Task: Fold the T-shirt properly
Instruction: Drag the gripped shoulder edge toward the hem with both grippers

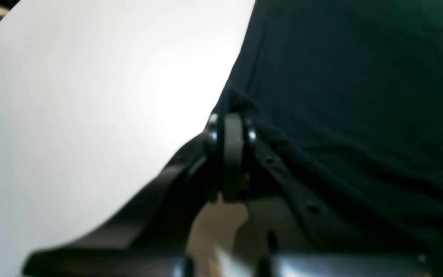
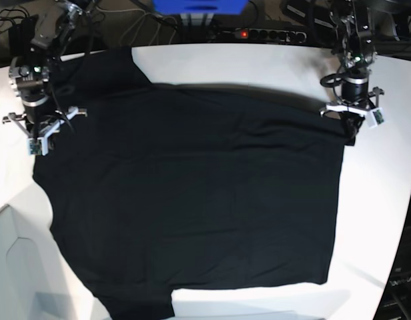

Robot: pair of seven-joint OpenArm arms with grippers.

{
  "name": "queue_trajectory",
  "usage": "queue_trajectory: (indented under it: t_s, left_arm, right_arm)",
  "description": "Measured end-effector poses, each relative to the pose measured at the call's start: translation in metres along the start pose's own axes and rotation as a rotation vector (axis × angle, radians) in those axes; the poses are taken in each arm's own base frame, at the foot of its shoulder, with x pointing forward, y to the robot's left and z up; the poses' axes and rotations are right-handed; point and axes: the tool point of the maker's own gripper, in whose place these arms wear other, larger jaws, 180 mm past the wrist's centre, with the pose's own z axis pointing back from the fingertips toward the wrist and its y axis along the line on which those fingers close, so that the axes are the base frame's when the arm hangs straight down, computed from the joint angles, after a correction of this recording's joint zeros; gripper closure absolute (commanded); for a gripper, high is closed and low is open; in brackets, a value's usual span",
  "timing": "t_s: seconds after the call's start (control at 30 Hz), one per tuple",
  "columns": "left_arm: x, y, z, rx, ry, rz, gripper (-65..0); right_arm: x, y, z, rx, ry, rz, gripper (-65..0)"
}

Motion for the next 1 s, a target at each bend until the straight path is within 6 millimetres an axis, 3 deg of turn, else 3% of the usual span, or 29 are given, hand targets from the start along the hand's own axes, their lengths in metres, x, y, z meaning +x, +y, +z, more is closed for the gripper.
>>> queue_trajectory:
  t_s: [0.2,0.43,0.5,0.67,0.77,1.0]
  left_arm:
    - [-0.017,0.008,0.007,0.017,0.048,-0.005,0.0]
    - [-0.020,0.010,0.010,0.021,0.056,-0.008,0.0]
    - [-0.021,0.010,0.010,0.021,0.057,-0.008,0.0]
    - [-0.020,0.010,0.010,0.021,0.056,-0.009,0.0]
    - [-0.020,0.010,0.010,0.021,0.057,-0.012,0.0]
    - [-0.021,0.010,0.010,0.021,0.057,-0.012,0.0]
  right_arm:
    - [-0.042,-0.006,0.010,-0.007,0.143,0.038,-2.2]
    - [-0.056,0.007,0.016,0.060,0.170,0.090,-31.9]
    - [-0.056,0.009,0.015,0.072,0.168,0.099,-37.1]
    - [-0.073,0.014,0.002,0.106,0.219,0.072,-38.5]
    - [-0.073,0.016,-0.007,0.119,0.213,0.054,-38.5]
    - [-0.084,0.010,-0.012,0.123,0.251,0.062,-38.5]
